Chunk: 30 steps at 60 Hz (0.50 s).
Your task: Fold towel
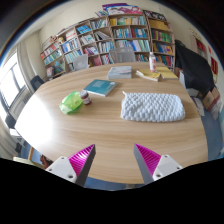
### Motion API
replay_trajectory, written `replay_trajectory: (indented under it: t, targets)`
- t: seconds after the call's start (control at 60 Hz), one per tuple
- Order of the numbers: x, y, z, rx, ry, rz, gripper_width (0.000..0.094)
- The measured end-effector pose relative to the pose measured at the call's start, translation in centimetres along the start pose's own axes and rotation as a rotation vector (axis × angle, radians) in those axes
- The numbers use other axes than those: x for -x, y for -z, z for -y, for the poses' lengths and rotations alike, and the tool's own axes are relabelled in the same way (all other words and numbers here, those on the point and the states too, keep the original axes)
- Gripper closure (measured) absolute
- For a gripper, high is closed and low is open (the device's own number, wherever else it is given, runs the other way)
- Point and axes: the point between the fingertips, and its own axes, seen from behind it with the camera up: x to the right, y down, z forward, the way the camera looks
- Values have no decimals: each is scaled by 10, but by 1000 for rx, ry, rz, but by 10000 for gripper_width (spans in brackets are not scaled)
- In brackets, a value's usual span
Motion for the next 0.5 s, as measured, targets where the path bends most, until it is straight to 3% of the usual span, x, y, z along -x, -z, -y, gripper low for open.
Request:
replay_trajectory:
  t: [0.35, 0.5]
  targets:
    - [-60, -186, 95, -24, 133, -48, 150]
    - [-67, -256, 96, 45, 95, -43, 159]
